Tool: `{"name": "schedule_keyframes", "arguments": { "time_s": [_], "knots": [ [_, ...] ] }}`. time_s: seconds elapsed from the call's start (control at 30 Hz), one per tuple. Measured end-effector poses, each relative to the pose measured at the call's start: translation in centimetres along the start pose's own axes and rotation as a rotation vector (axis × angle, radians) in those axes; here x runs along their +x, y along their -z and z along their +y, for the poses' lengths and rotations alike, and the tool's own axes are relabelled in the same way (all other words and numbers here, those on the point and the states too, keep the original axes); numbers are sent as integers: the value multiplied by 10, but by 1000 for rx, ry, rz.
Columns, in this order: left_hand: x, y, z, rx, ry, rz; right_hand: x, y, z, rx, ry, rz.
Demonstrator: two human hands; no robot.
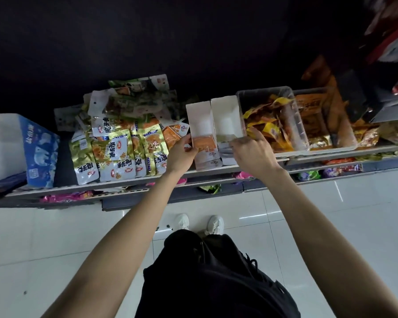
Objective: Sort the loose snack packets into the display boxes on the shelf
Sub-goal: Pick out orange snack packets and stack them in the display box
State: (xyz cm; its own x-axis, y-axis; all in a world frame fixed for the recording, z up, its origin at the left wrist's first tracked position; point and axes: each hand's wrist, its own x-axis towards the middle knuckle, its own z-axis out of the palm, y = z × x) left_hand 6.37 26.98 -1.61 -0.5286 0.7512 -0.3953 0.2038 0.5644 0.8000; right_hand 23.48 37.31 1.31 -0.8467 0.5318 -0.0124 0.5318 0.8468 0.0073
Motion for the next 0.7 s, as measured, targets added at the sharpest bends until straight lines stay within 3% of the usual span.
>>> {"name": "schedule_keyframes", "arguments": {
  "time_s": [0.07, 0.13, 0.23, 0.3, 0.43, 0.57, 0.7],
  "knots": [
    [-4, 5, 3, 25, -35, -40, -4, 1, 3, 73, -24, -78],
    [-9, 12, 3, 92, -86, -48, -4, 6, 2, 154, -37, -35],
    [-21, 27, -18, 229, -200, 138, 0, 24, -21, 350, -25, 238],
    [-30, 44, -45, 319, -216, 320, 7, 31, -55, 471, 1, 299],
    [-36, 86, -104, 424, -61, 481, 36, 11, -132, 560, 42, 87],
    [-22, 118, -135, 473, 94, 345, 77, -34, -176, 436, -195, -199],
    [-12, 127, -138, 665, 153, 126, 102, -72, -198, 337, -492, -253]
  ]
}}
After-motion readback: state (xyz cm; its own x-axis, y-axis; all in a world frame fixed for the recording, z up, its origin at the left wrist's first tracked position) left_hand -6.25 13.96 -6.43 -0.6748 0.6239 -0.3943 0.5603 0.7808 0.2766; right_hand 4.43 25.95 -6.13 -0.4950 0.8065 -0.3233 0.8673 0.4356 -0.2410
